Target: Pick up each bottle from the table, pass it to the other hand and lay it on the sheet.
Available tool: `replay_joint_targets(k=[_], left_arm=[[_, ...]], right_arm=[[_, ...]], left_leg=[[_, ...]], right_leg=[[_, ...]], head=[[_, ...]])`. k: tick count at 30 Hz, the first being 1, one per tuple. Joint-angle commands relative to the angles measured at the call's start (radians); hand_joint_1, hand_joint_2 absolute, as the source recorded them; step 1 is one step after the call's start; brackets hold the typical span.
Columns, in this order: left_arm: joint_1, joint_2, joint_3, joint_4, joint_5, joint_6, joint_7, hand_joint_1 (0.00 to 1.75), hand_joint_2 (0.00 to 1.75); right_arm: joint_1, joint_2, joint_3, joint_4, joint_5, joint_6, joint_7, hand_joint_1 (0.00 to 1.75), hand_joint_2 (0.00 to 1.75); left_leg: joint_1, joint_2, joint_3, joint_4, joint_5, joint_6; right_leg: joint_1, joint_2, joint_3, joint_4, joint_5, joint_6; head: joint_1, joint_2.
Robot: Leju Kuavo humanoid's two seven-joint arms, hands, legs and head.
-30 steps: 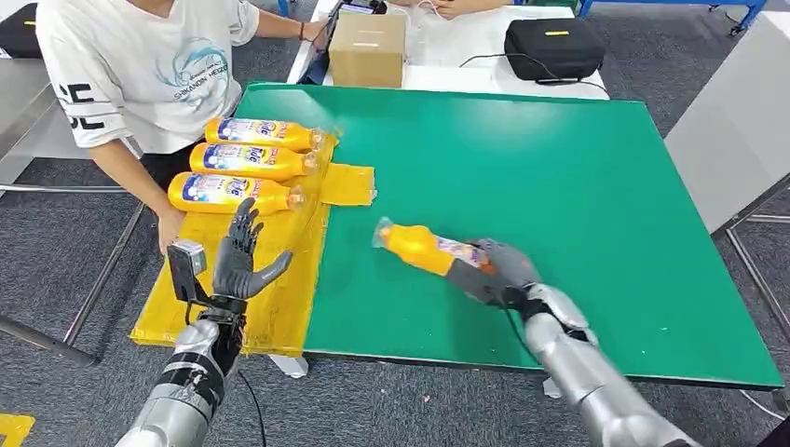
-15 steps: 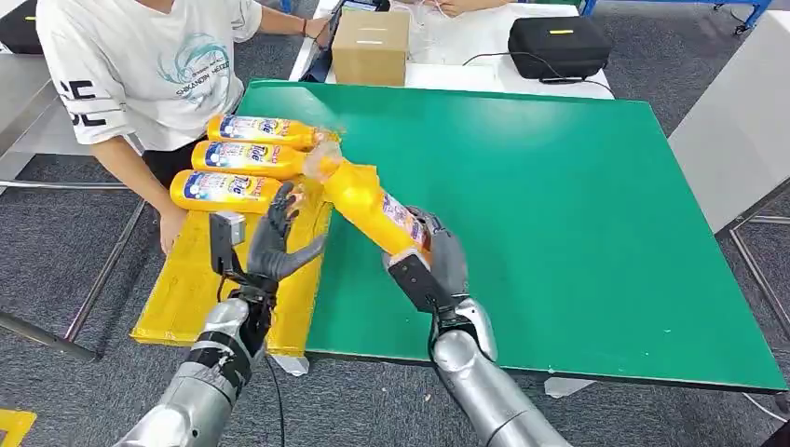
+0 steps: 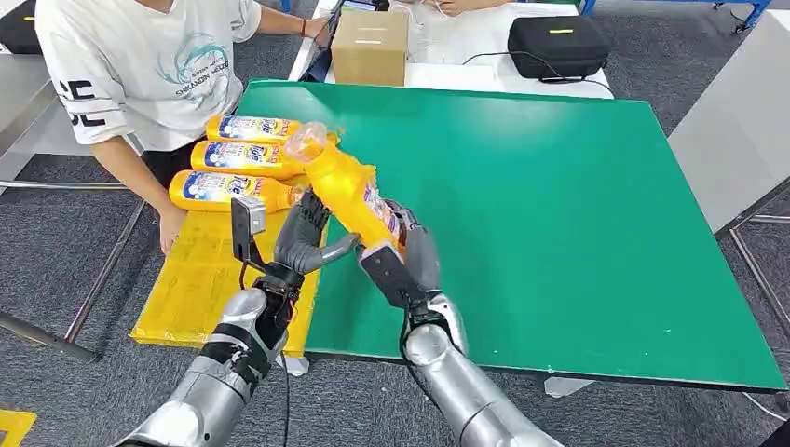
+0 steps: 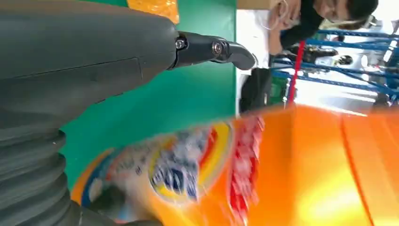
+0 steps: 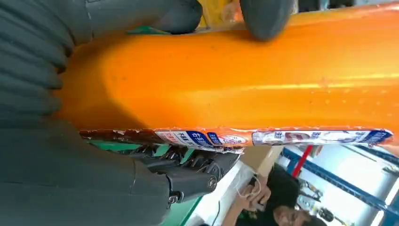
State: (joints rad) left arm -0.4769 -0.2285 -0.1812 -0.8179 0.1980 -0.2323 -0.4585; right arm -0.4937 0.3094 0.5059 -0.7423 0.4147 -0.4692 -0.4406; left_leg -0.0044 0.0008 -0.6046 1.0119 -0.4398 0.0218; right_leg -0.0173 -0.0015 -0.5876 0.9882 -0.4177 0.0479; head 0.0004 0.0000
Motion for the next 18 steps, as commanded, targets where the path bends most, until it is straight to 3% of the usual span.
replay_joint_targets(k=[1, 9, 10, 11, 18], left_arm=[[0.002, 0.020, -0.081, -0.115, 0.034, -0.004, 0.005, 0.00, 1.75], [0.004, 0.036, -0.099, -0.124, 0.042, -0.023, -0.016, 0.00, 1.75], [0.005, 0.033, -0.095, -0.124, 0.050, -0.026, -0.016, 0.31, 1.75], [0.006, 0.032, -0.095, -0.124, 0.051, -0.030, -0.016, 1.75, 1.75], [0.006, 0.036, -0.062, -0.098, 0.070, -0.024, -0.011, 1.75, 1.75]], right_arm=[[-0.043, 0.013, 0.065, 0.145, -0.008, 0.024, -0.020, 1.75, 1.75], [-0.043, 0.004, 0.075, 0.132, -0.005, 0.056, -0.010, 1.75, 1.75], [-0.042, 0.004, 0.072, 0.129, -0.010, 0.059, -0.011, 1.75, 1.75], [-0.042, 0.003, 0.070, 0.129, -0.009, 0.054, -0.011, 1.75, 1.75], [-0.026, -0.004, 0.069, 0.089, 0.017, -0.009, -0.005, 1.73, 1.75]], left_leg=[[0.001, 0.000, 0.001, 0.000, 0.000, -0.001], [0.002, 0.000, 0.003, 0.000, -0.001, -0.002], [0.001, 0.000, 0.001, 0.000, -0.001, -0.001], [0.001, -0.001, 0.001, 0.000, -0.001, -0.001], [0.001, 0.000, 0.002, 0.000, -0.001, -0.001]], right_leg=[[0.001, 0.000, 0.001, 0.000, 0.000, -0.001], [0.002, 0.001, 0.003, -0.001, -0.001, -0.002], [0.001, 0.000, 0.002, 0.000, -0.001, -0.002], [0.001, 0.000, 0.002, -0.001, -0.001, -0.002], [0.001, 0.000, 0.003, -0.001, -0.001, -0.002]], head=[[0.000, 0.000], [0.000, 0.000], [0.000, 0.000], [0.000, 0.000], [0.000, 0.000]])
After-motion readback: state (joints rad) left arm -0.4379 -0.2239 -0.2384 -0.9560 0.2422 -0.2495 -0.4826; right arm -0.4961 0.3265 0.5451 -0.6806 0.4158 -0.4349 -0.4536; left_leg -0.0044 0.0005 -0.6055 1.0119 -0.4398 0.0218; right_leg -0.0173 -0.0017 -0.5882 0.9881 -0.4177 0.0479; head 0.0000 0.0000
